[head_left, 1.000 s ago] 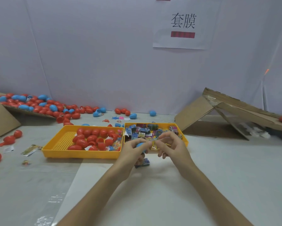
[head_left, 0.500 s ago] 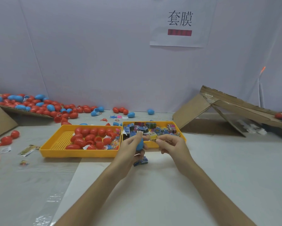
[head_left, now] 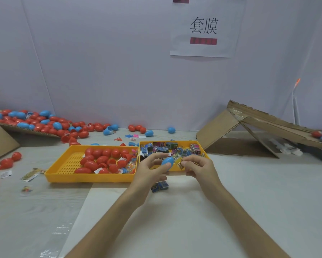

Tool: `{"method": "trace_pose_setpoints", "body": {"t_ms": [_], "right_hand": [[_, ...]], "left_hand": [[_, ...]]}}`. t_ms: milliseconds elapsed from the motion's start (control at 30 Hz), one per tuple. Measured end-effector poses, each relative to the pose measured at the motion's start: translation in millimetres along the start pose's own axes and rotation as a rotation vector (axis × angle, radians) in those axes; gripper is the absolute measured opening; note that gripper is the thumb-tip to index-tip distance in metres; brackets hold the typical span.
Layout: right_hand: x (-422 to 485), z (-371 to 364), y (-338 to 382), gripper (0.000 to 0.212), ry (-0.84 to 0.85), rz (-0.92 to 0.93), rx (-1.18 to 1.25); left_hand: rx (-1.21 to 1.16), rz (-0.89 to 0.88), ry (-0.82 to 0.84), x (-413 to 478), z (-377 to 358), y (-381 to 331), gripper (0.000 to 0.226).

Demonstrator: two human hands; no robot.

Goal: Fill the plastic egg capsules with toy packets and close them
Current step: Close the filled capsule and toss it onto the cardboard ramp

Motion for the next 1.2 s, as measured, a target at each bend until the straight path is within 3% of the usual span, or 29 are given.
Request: {"method": "trace_pose_setpoints", "body": {"t_ms": [267, 1200], "right_hand": [[-0.1, 0.0, 2.5, 0.006, 0.036, -0.082, 0.086], [-5.2, -3.6, 5.2, 0.012, 0.210, -0.100, 0.019]], "left_hand": [[0.155, -0.060, -0.063, 0.3, -0.1, -1.5, 0.033], [0.139, -0.085, -0.023, -0.8, -1.0, -2.2, 0.033]]}}
Point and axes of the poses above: each hand's wrist, its own x-axis towards the middle knuckle, its own z-axis out of the back of the hand, y = z × x, the point moved 1 cm from there along x, towards the middle knuckle, and after that the axes turned 1 degree about z, right-handed, at the moved point
